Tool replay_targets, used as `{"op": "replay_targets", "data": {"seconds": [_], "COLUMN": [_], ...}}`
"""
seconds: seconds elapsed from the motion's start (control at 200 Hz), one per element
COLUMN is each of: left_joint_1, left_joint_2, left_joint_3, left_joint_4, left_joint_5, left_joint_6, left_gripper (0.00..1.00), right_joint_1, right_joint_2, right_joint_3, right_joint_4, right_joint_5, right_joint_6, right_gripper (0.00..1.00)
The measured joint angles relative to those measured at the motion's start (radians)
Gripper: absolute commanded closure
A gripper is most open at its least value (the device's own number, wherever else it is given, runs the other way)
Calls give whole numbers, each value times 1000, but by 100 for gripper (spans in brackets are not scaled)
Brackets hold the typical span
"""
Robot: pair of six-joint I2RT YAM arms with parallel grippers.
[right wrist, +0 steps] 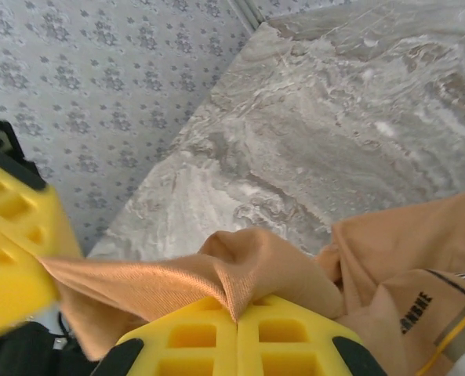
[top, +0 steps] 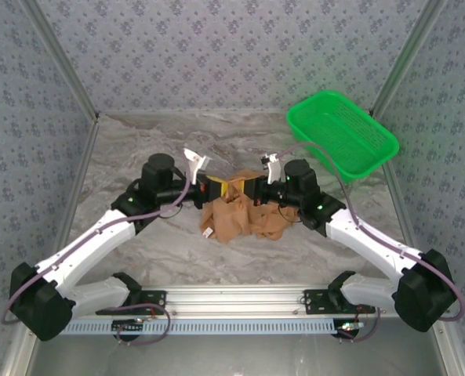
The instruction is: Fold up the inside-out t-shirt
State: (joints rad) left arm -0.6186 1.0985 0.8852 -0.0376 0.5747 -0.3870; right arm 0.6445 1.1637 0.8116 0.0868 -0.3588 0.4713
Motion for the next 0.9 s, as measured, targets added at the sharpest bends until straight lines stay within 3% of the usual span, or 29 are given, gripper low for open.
{"op": "replay_targets", "data": {"seconds": [0.1,0.27,0.465,0.62,0.904], "left_joint_1": [39,74,80,80,80], "left_joint_2": [-8,-3,25,29,29], "left_joint_3": [0,3,14,26,29], "left_joint_4": [29,39,50,50,50], "left_joint_5": [44,73,84,91,92], "left_joint_6": [-98,-256,-410,-474,-497], "left_gripper": [100,100,100,100,100], "right_joint_1": [5,7,74,169,185], "right_joint_2": [0,-10,-85,-89,-6], "right_joint_3": [61,167,163,96,76], "right_joint_4": [-76,-248,-355,-259,-106], "right_joint_5": [26,88,100,54,19], "right_joint_6": [-68,-206,-321,-330,-319], "right_gripper": [75,65,64,75,69]}}
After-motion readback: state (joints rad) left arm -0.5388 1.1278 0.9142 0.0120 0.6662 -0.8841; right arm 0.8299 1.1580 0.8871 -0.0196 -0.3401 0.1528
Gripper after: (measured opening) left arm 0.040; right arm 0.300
